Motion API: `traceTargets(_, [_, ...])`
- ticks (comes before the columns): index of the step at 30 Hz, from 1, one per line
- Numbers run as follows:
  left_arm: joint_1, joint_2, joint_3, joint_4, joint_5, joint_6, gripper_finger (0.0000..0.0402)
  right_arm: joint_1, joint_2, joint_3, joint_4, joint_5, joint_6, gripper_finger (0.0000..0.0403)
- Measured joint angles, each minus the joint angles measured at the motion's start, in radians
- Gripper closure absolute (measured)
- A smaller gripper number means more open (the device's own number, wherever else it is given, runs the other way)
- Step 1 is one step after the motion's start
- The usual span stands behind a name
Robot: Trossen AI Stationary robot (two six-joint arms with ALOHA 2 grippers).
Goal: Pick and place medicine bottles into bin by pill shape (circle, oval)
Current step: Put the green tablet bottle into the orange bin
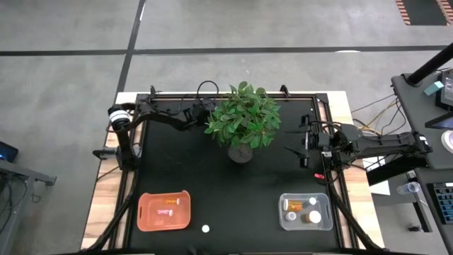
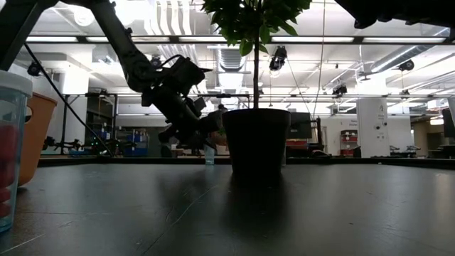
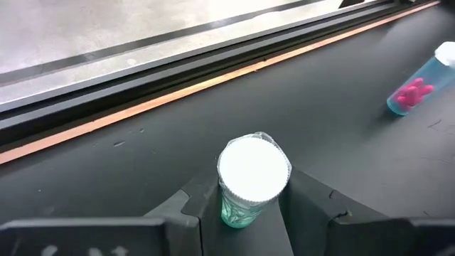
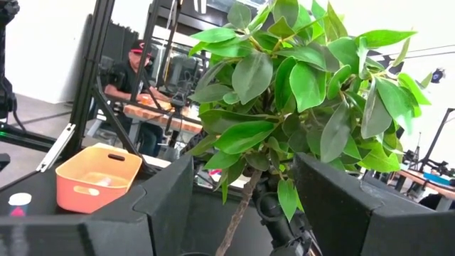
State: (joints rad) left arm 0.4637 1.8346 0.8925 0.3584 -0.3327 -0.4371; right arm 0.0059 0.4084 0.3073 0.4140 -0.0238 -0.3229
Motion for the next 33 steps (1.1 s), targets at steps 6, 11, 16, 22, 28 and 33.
traceTargets(6, [-0.037, -0.066, -0.001, -0.011, -0.001, 0.019, 0.0297, 0.0, 0.0, 0.0, -0.008, 0.0, -0.003, 0.017])
traceTargets(11, [-0.095, -0.197, -0.001, -0.121, -0.014, 0.059, 0.0297, 0.0, 0.0, 0.0, -0.008, 0.0, -0.009, 0.017])
traceTargets(16, [-0.174, -0.374, -0.003, -0.31, -0.077, 0.053, 0.0297, 0.0, 0.0, 0.0, -0.011, 0.0, -0.008, 0.017])
traceTargets(22, [-0.349, -0.554, -0.008, -0.429, -0.121, -0.02, 0.0297, 0.0, 0.0, 0.0, -0.01, 0.0, -0.012, 0.017])
traceTargets(28, [-0.559, -0.651, -0.012, -0.451, -0.205, -0.058, 0.0298, 0.0, 0.0, 0.0, -0.004, 0.007, -0.042, 0.017])
traceTargets(33, [-0.678, -0.695, 0.006, -0.476, -0.274, -0.081, 0.0298, 0.0, 0.0, 0.0, 0.01, 0.025, -0.002, 0.017])
